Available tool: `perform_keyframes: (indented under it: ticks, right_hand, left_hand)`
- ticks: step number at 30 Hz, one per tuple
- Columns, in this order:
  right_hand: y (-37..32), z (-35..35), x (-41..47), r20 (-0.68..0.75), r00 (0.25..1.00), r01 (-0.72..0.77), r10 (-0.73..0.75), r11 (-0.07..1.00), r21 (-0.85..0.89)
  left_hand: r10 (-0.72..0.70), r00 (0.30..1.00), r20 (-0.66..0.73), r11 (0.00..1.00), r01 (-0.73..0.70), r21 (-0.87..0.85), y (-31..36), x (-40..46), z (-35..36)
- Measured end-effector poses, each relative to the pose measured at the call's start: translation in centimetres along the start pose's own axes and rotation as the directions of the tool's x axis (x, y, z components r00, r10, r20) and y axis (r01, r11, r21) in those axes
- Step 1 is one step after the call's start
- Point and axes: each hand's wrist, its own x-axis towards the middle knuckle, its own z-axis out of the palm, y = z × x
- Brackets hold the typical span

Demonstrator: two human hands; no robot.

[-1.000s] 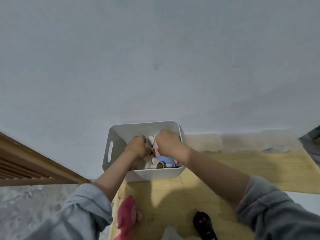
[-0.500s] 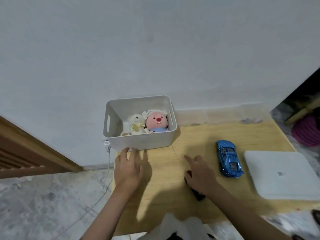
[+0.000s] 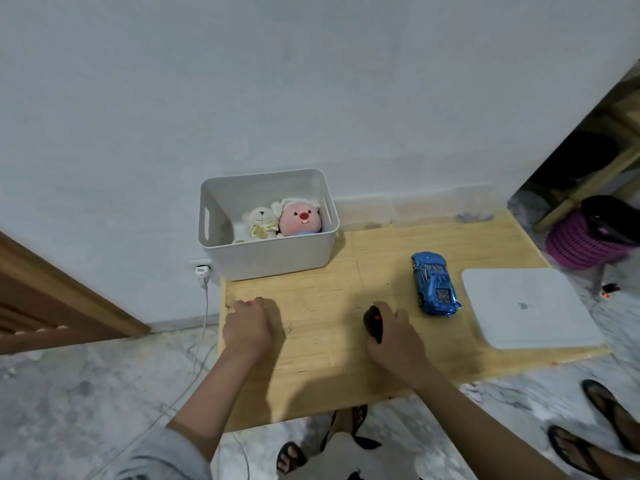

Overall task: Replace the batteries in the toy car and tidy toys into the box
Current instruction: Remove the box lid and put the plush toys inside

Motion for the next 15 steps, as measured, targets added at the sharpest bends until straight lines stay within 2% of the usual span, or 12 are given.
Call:
perform_keyframes:
  ticks: [3,6,10,13,15]
  right_hand:
    - [-0.3,-0.9,-0.4,-0.164,0.984,0.084,-0.064,0.990,0.116]
    - [-2.1,-2.7,0.3,-0.349,0.917,0.266,-0.194,0.949,0.172]
    - [-6.1,-6.1,1.8,-0.442,0.831,0.431,-0.339,0.894,0.125]
    - [-9.1,-8.6,3.3,-0.372,0.849,0.467,-0.376,0.863,0.193]
    - [-10.9,-9.9,4.6,-0.336,0.850,0.478,-0.406,0.862,0.166]
  left_hand:
    - [0.122,0.986,-0.114,0.966,-0.144,-0.213,0.0,-1.4,-0.8]
    - [0.252,0.924,-0.289,0.855,-0.352,-0.381,0.8,-2.5,-2.4]
    - [0.178,0.815,-0.551,0.810,-0.440,-0.389,1.8,-2.5,-6.6]
    - [0.093,0.781,-0.617,0.779,-0.443,-0.444,2.0,-1.2,-10.6]
    - [0.065,0.775,-0.629,0.769,-0.441,-0.464,1.9,-0.1,-12.9]
